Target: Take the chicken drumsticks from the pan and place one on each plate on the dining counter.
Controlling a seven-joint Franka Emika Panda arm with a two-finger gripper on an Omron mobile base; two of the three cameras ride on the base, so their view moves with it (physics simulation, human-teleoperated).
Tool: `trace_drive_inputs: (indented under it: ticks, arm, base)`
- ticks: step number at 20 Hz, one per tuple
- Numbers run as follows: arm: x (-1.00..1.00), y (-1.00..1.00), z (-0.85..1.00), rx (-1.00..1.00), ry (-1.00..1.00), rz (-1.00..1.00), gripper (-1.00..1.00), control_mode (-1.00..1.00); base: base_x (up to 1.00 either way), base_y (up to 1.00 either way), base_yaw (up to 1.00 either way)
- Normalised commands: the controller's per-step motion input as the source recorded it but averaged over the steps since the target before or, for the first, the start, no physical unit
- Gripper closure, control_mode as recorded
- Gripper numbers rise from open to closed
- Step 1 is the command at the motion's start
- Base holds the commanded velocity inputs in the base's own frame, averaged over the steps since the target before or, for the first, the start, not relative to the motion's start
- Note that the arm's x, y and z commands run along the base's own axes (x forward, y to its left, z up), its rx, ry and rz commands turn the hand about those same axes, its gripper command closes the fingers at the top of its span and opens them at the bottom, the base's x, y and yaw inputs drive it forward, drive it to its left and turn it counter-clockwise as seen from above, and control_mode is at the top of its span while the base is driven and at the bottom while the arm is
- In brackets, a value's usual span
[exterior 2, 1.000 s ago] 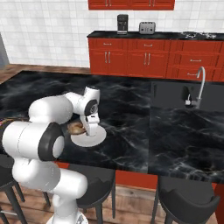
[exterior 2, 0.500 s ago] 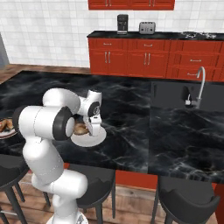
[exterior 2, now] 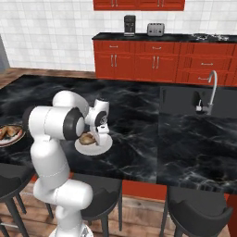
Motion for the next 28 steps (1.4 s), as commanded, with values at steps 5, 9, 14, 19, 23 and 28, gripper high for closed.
trace_drive_inputs:
  ticks: [5,9,14,19,23,28]
  arm:
    - [0.26,0.0,-0.17,0.0,0.0,0.0,1.0,-1.0]
    - [0.21,-0.02,-0.15,0.0,0.0,0.0,1.0,-1.0]
    - [0.04,-0.06,-0.09,0.0,0.0,0.0,-1.0,-1.0]
    - [0.0,-0.11,0.0,0.0,0.0,0.01,-1.0,-1.0]
    - [-0.02,-0.19,0.16,0.01,0.0,0.1,-1.0,-1.0]
    - [-0.14,-0.09,0.4,0.02,0.0,0.13,-1.0,-1.0]
  base:
    - [0.0,0.0,0.0]
    - [0.0,0.0,0.0]
    - [0.0,0.0,0.0]
    - [0.0,0.0,0.0]
    - [0.0,0.0,0.0]
    - [0.0,0.0,0.0]
